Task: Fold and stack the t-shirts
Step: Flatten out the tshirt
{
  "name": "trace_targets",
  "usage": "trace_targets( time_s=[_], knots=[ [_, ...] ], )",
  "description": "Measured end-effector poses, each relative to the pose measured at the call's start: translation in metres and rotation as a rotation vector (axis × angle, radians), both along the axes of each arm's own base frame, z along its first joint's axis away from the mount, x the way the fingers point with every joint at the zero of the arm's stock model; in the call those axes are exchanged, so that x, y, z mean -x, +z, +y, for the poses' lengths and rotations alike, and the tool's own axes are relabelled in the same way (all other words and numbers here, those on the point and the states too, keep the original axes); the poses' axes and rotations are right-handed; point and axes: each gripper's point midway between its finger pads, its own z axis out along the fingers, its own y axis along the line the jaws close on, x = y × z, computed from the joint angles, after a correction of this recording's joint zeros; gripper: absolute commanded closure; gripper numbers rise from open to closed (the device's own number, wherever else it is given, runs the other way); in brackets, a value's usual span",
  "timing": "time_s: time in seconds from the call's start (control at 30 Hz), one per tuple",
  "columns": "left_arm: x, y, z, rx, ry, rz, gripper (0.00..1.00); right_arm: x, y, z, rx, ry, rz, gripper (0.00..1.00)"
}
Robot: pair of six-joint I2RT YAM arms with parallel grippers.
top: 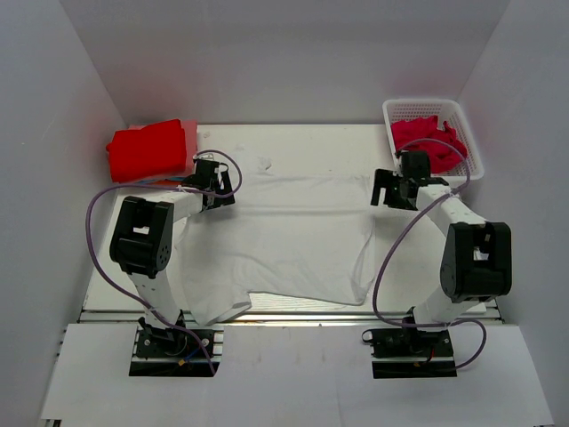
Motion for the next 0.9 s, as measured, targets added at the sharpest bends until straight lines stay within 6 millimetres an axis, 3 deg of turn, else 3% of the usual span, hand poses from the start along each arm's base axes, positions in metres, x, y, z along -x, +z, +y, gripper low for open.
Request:
trace_targets(
  time_s=[0.17,0.27,0.33,0.43,0.67,0.8,0.9],
  knots=[
    [0.000,0.000,0.000,0.004,-0.003,0.000,0.00,0.015,0.014,0.065,-0.075,0.196,-0.024,0.10],
    [-0.001,0.000,0.000,0.007,-0.001,0.000,0.00,0.042,-0.001,0.099,-0.078,0.287,0.034,0.10],
    [-0.001,0.001,0.000,0.011,0.006,-0.001,0.00,0.066,-0.017,0.111,-0.070,0.320,0.098,0.10],
    [-0.002,0.000,-0.001,0.018,0.017,0.007,0.00,0.094,-0.034,0.111,-0.037,0.322,0.177,0.10],
    [-0.008,0.001,-0.002,0.028,0.030,0.003,0.00,0.137,-0.043,0.102,0.050,0.310,0.241,0.10],
    [-0.009,0.001,-0.002,0.030,0.039,0.001,0.00,0.163,-0.058,0.085,0.110,0.237,0.325,0.10],
    [-0.009,0.001,-0.001,0.029,0.049,0.001,0.00,0.170,-0.055,0.070,0.148,0.107,0.338,0.10]
  ],
)
